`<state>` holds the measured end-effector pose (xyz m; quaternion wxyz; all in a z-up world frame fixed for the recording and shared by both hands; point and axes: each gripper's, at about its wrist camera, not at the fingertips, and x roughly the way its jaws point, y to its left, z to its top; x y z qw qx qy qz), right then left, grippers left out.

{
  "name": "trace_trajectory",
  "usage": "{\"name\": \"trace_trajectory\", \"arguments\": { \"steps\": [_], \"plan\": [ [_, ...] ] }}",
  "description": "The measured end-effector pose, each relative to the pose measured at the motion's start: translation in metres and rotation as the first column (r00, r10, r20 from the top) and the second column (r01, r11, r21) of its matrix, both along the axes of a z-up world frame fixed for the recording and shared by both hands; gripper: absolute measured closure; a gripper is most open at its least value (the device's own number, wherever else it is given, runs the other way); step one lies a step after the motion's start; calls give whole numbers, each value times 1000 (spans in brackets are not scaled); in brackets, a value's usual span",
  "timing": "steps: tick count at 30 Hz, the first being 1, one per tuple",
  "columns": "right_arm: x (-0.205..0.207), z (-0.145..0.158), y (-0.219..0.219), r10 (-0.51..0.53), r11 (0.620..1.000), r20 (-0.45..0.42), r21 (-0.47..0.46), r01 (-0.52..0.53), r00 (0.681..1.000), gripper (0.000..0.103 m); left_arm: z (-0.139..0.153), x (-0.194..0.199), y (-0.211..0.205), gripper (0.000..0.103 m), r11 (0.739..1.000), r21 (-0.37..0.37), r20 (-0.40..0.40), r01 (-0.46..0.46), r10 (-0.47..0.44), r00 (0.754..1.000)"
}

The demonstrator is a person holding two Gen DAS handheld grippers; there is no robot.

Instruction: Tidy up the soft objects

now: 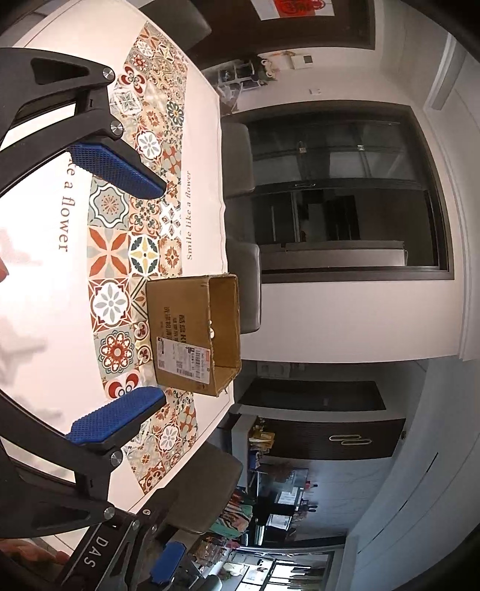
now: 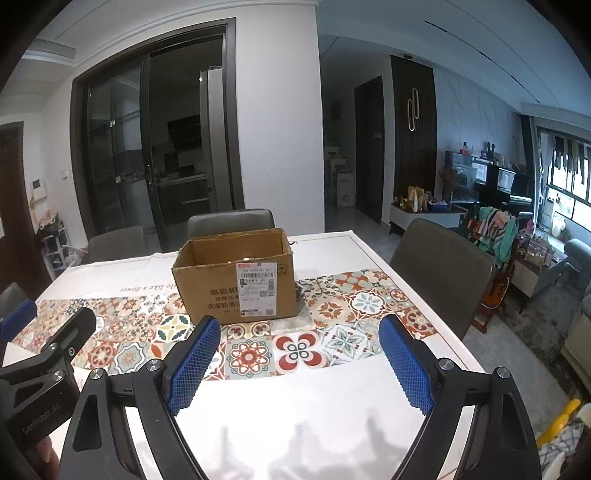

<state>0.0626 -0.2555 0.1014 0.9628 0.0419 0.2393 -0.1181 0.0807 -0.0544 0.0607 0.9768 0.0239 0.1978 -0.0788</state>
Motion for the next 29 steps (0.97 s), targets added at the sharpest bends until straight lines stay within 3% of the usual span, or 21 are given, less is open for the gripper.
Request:
{"name": "trace_trajectory", "arguments": {
  "steps": [29],
  "plan": [
    [4, -23, -4, 6, 1000, -50, 27, -5, 999, 14, -18, 4, 1, 0, 1000, -1, -16, -15, 15, 1000]
  ]
}}
